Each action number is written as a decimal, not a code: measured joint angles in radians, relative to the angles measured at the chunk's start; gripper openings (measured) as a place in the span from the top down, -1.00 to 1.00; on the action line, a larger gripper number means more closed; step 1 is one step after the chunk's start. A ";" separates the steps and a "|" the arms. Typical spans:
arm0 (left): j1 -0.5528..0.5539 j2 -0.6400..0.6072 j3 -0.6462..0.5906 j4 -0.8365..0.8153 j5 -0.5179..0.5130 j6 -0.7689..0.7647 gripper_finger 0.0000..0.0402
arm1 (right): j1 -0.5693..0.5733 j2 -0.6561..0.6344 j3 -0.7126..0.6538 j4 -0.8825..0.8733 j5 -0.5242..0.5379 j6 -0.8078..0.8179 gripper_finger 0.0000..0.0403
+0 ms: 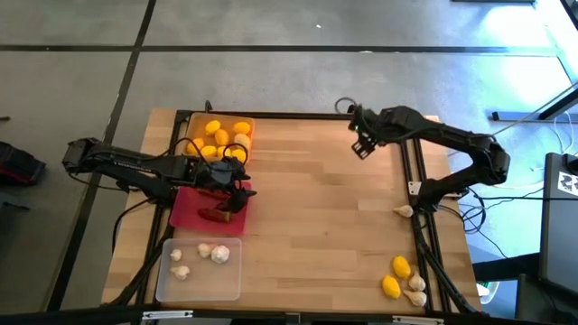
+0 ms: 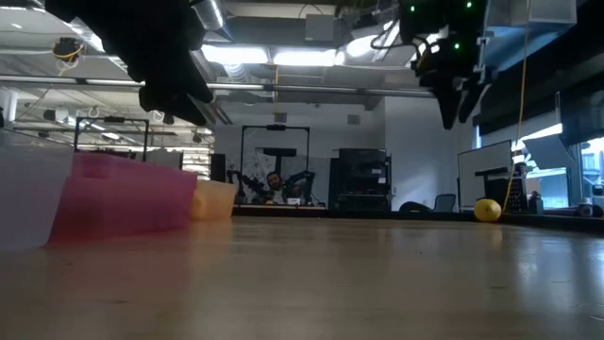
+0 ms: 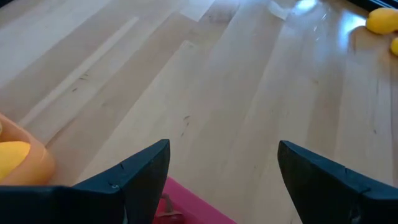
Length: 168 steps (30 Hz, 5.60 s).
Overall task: Sort produce into baskets
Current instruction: Put the lemon into the yellow bin
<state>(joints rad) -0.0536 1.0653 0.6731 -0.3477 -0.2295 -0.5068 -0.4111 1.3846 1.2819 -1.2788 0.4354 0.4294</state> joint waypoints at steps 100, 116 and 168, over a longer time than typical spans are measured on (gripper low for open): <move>0.001 0.000 -0.001 0.001 -0.023 0.016 -0.46 | -0.616 0.571 -0.001 0.365 -0.065 -0.224 -0.54; 0.001 0.000 -0.001 0.001 -0.022 0.007 -0.46 | -0.589 0.571 0.046 0.259 -0.023 -0.292 -0.55; 0.001 0.000 -0.001 0.001 -0.022 0.005 -0.46 | -0.536 0.589 0.045 0.279 0.029 -0.617 -0.55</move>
<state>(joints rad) -0.0528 1.0649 0.6724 -0.3464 -0.2512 -0.5022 -0.9476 1.9732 1.3274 -0.9997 0.4642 -0.1875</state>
